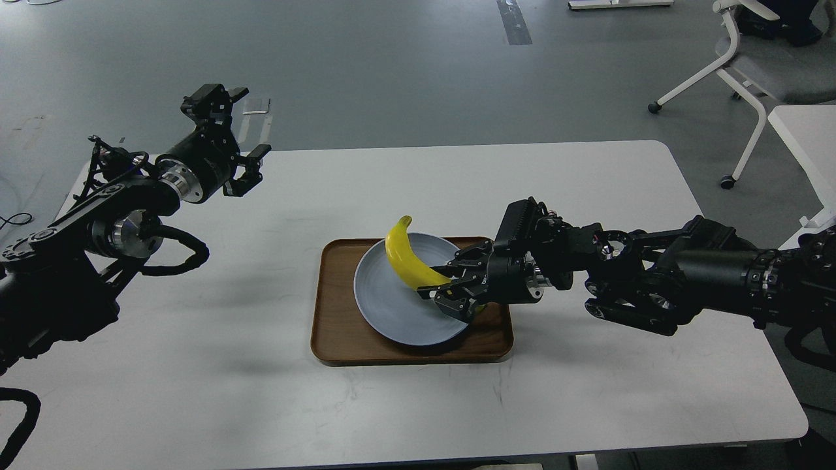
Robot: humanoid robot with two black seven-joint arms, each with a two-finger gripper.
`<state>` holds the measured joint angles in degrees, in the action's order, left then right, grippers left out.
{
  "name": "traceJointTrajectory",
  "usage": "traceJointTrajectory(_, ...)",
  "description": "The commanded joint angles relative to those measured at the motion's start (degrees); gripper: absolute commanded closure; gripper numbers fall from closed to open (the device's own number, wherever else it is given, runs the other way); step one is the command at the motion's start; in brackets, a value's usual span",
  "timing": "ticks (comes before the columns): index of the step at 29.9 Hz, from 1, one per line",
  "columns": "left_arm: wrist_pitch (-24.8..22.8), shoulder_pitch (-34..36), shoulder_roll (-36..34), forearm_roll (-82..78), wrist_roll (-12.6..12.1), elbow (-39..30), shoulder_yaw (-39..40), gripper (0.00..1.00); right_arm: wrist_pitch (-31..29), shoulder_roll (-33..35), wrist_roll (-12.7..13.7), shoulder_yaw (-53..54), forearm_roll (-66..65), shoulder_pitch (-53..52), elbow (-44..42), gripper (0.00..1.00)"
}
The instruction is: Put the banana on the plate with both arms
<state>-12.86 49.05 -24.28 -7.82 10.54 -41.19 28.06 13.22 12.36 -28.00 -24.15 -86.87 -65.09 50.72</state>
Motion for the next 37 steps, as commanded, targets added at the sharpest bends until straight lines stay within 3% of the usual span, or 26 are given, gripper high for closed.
traceJointTrajectory(1,-0.41,0.17,0.81,0.00,0.10,0.23,0.07,0.02,1.98,-0.76,0.00,0.33,5.91,0.84,-0.19,0.00)
traceJointTrajectory(7,-0.50,0.17,0.99,0.09,0.01,0.23,0.07,0.02,3.21,-1.02,0.00,1.38,6.98,0.58,-1.33,0.00)
traceJointTrajectory(11,-0.58,0.25,1.17,0.09,0.10,0.23,0.07,0.02,3.56,-0.67,0.00,9.96,9.16,0.49,-3.96,0.00)
traceJointTrajectory(15,-0.58,0.25,1.34,0.09,0.19,0.14,0.15,0.02,2.42,-0.58,0.00,22.27,28.96,-0.65,-4.67,0.00)
traceJointTrajectory(19,-0.76,0.34,1.96,0.26,0.19,-0.29,0.77,0.02,1.28,-0.23,4.35,28.96,48.78,-1.62,-4.32,0.02)
traceJointTrajectory(21,-2.24,0.25,1.96,1.05,0.19,-0.56,1.03,0.02,-3.70,1.78,5.75,34.84,63.95,-1.09,-3.70,0.02)
traceJointTrajectory(23,-3.83,0.17,2.05,1.40,0.19,-0.47,1.30,0.02,-7.41,3.01,7.68,37.75,70.23,-0.57,-3.61,0.02)
traceJointTrajectory(24,-5.23,-0.01,2.13,2.28,0.19,-0.47,1.99,0.02,-11.08,4.06,9.96,40.29,75.13,-0.04,-3.96,0.02)
traceJointTrajectory(31,-11.56,-3.87,1.96,3.78,0.19,-0.56,5.43,0.02,-20.59,7.84,17.09,47.79,81.07,5.40,-5.46,0.00)
traceJointTrajectory(37,-11.92,-4.76,2.05,3.87,0.19,-0.47,5.61,0.02,-21.39,8.03,17.28,48.58,80.89,7.26,-5.11,0.00)
